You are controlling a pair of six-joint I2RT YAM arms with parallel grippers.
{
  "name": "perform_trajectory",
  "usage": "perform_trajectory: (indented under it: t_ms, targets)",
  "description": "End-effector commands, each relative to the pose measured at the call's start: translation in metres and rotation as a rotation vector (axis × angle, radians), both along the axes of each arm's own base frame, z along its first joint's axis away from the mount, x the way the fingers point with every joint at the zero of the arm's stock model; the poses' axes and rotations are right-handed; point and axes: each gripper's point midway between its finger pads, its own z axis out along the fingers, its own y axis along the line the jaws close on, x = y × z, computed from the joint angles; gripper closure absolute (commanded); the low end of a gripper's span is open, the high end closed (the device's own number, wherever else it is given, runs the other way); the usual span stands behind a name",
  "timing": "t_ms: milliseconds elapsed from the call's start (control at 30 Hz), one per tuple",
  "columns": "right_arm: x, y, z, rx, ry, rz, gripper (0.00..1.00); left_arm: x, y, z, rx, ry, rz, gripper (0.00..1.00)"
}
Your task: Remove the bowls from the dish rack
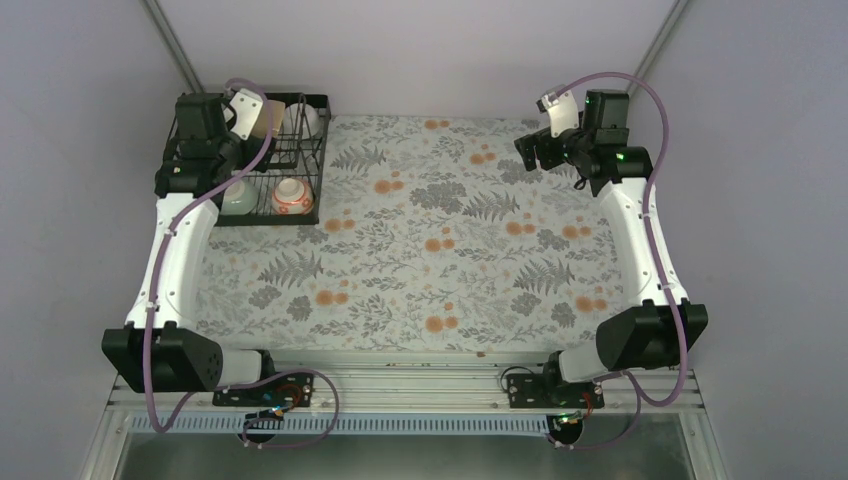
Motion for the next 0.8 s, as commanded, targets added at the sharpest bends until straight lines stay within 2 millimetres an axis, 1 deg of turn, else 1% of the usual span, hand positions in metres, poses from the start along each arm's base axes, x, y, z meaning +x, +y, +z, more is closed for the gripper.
perform_trajectory:
  t_ms: [0,200,267,333,433,567,600,633,767]
  targets:
    - [-0.004,0.001,0.009,-0.019,-0.041,0.003,0.00,-0.002,-0.002,0.005,-0.003,-0.024,-0.006,0.00]
    - [-0.005,0.000,0.005,-0.016,-0.037,-0.005,0.00,0.003,0.002,0.007,0.013,-0.061,0.017,0.00]
    - [-0.005,0.000,0.005,-0.016,-0.039,-0.008,0.00,0.008,0.006,0.008,0.015,-0.058,0.035,0.00]
    - [-0.004,0.000,0.004,-0.016,-0.038,-0.009,0.00,0.016,0.009,0.003,0.016,-0.037,0.055,0.00]
    - [-0.003,-0.001,0.003,-0.012,-0.036,-0.015,0.00,0.024,0.009,0.001,0.013,-0.023,0.066,0.00]
    - [-0.003,0.000,0.000,-0.007,-0.038,-0.014,0.00,0.033,0.003,-0.002,0.005,0.003,0.050,0.00]
    - [-0.003,0.000,-0.002,-0.008,-0.036,-0.013,0.00,0.035,0.000,0.001,-0.001,0.006,0.042,0.00]
    - [-0.003,-0.001,-0.003,-0.010,-0.033,-0.016,0.00,0.036,-0.001,-0.002,-0.005,0.022,0.039,0.00]
    - [-0.001,-0.002,-0.010,-0.021,-0.027,-0.019,0.00,0.040,-0.012,0.003,-0.028,0.033,0.004,0.00]
